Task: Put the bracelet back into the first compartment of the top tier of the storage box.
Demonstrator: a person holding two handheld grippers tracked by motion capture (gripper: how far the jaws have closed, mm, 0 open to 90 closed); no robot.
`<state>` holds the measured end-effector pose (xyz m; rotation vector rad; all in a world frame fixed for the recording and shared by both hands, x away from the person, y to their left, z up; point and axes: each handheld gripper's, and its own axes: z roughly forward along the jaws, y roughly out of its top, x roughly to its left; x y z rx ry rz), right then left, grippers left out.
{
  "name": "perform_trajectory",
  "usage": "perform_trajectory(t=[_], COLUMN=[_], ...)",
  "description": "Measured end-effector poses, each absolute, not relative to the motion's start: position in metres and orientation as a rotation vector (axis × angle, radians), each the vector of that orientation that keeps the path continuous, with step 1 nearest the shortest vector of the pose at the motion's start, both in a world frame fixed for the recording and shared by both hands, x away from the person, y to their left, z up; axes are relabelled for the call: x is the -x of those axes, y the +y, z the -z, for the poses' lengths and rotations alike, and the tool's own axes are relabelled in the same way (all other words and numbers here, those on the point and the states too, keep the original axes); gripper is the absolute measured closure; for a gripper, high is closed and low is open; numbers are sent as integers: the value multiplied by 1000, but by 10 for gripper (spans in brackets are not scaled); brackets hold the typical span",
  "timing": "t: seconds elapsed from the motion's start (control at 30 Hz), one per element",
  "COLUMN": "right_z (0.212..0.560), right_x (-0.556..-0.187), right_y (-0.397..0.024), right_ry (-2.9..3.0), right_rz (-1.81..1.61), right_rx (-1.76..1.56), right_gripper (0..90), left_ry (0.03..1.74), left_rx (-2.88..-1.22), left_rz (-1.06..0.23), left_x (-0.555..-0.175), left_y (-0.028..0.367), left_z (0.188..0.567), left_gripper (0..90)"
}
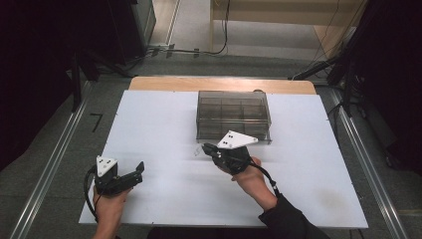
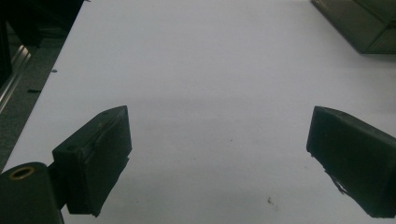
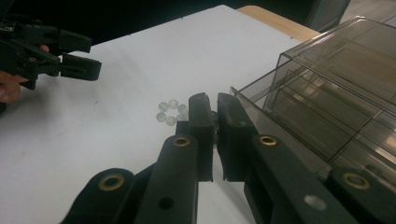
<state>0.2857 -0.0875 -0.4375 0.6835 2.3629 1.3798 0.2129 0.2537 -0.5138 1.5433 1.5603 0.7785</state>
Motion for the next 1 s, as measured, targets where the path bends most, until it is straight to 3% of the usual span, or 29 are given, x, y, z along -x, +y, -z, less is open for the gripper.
perform_trajectory(t=[1.0], right_z=[425], right_x=[-295], right_y=[-107], right_ry=[2277], right_rz=[-1415], right_rx=[-751], right_gripper=[831], left_ry=[1563], left_rx=[-1543], left_rz=[-775], left_x=[-213], left_y=[254], left_z=[514], left_gripper=[70])
